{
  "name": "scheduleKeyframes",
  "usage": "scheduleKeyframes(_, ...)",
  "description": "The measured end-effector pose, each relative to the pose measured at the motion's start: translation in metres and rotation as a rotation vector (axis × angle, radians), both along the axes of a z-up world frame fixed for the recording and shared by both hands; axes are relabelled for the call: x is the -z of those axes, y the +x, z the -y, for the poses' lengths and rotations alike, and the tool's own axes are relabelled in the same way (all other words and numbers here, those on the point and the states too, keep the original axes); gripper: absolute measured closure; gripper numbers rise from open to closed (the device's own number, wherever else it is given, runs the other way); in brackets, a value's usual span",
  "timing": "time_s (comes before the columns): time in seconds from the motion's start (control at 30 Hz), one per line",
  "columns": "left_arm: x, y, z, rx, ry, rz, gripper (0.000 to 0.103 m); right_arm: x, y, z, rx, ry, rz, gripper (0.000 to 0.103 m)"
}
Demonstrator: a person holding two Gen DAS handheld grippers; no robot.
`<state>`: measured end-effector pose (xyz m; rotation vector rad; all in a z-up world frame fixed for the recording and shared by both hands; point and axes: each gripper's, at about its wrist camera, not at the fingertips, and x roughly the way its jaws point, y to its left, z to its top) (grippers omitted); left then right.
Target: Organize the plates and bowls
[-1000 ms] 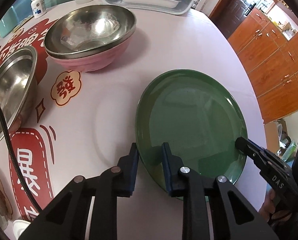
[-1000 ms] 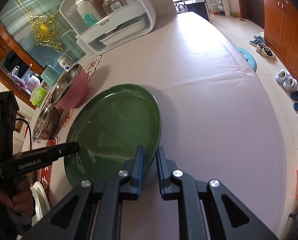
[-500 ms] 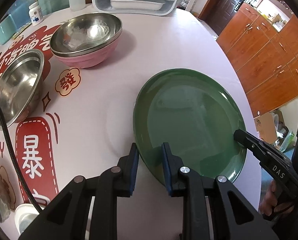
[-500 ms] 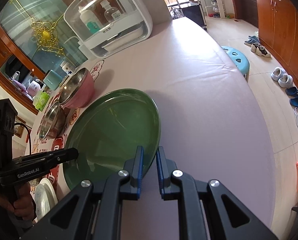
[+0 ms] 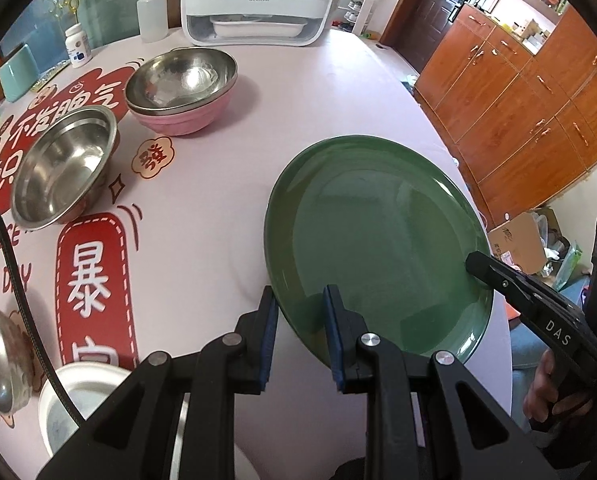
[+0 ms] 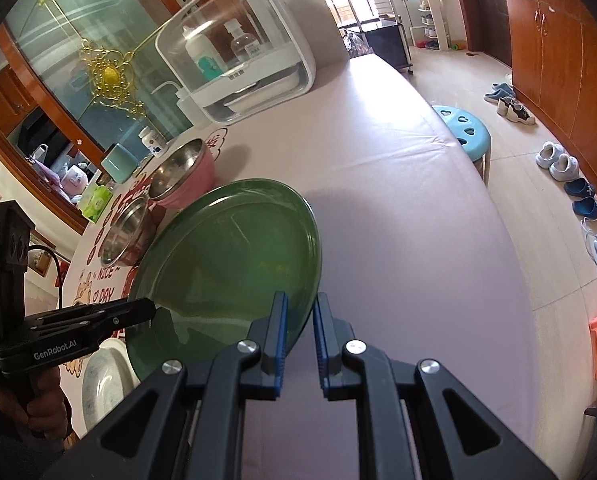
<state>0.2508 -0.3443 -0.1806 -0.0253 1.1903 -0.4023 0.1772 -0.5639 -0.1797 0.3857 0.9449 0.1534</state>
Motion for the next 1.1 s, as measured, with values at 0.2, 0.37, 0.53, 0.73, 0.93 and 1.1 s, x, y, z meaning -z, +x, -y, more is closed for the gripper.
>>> scheduleKeyframes(0.2, -0.009, -0.021, -0.013, -0.005, -0.006, 0.017, 0.082, -0.011, -0.019, -0.011, -0.012, -0.01, 0.024, 0.091)
scheduleKeyframes(0.37, -0.018, -0.04, -0.023, -0.016, -0.012, 0.035, 0.082, -0.018, -0.033, -0.022, -0.029, -0.017, 0.042, 0.091)
scheduleKeyframes(0.53, -0.023, -0.058, -0.035, -0.037, -0.02, 0.045, 0.082, -0.025, -0.045, -0.033, -0.048, -0.027, 0.055, 0.091)
scheduleKeyframes(0.73, -0.029, -0.076, -0.05, -0.044, -0.027, 0.052, 0.082, -0.031, -0.062, -0.046, -0.058, -0.036, 0.063, 0.091)
scheduleKeyframes(0.93, -0.032, -0.091, -0.064, -0.04, -0.028, 0.052, 0.082, -0.035, -0.075, -0.059, -0.06, -0.043, 0.063, 0.091)
scheduleKeyframes(1.1, -0.034, -0.104, -0.076, -0.037, -0.027, 0.05, 0.082, -0.036, -0.085, -0.07, -0.064, -0.046, 0.062, 0.091)
